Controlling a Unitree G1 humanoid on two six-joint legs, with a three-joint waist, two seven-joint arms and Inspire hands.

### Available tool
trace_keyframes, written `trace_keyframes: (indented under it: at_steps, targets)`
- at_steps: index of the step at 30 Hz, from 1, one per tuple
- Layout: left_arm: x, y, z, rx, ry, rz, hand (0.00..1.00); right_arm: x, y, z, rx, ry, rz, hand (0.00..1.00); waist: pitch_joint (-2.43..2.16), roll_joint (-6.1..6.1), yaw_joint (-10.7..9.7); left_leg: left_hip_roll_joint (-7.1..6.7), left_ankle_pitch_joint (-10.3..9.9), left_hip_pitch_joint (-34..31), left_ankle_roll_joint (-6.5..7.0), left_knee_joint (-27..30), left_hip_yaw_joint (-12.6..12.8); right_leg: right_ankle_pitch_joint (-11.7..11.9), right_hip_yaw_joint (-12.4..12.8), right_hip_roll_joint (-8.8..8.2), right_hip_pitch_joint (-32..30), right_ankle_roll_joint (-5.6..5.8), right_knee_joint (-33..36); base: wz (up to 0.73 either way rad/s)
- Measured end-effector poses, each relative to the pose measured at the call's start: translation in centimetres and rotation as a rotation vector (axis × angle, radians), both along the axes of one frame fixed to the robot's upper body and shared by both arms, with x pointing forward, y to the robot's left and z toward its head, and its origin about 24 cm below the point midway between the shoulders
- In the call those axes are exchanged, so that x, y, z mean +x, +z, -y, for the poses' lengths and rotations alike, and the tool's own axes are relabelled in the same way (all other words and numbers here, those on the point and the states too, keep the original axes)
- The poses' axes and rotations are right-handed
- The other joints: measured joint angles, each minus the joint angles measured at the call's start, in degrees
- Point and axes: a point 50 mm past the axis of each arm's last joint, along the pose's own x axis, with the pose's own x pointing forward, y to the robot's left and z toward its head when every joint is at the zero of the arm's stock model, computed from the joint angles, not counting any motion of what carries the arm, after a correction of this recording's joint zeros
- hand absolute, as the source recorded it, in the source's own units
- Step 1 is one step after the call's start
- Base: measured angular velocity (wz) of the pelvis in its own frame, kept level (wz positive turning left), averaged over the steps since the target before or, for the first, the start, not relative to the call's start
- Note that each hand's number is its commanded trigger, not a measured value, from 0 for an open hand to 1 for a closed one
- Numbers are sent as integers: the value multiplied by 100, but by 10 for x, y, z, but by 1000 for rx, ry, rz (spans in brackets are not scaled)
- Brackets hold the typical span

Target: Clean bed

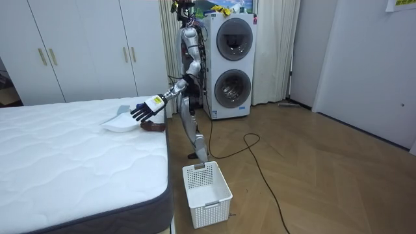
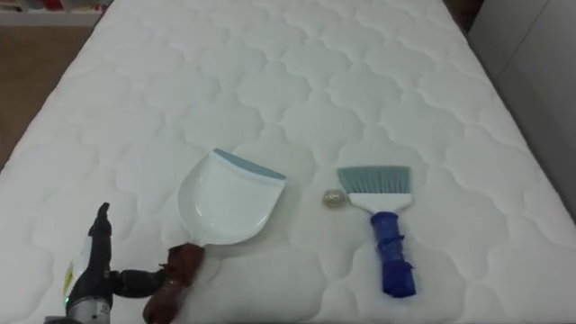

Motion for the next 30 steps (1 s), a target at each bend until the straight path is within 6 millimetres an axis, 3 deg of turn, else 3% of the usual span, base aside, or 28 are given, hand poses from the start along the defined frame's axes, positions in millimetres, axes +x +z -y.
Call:
trace_keyframes:
  at_steps: [10,20,30]
  targets:
    - [5,-2,4,-40,-46,-27,0,-2,0,0,-6,-30,0,0,-5,-34,-23,1,5,-284,7,23,15,4,4,-4,-308,-3,30,0]
    - [29,4,12,-50,-74,7,0,25,2,-2,-1,-119,97,0,7,-79,17,2,32,-684,15,77,22,35,-73,-15,-681,-9,101,-1]
    - [45,0,23,-76,-89,-11,0,34,4,-3,-10,-140,156,0,11,-43,-5,6,38,-869,14,70,-64,39,-86,-7,-888,-10,115,-1]
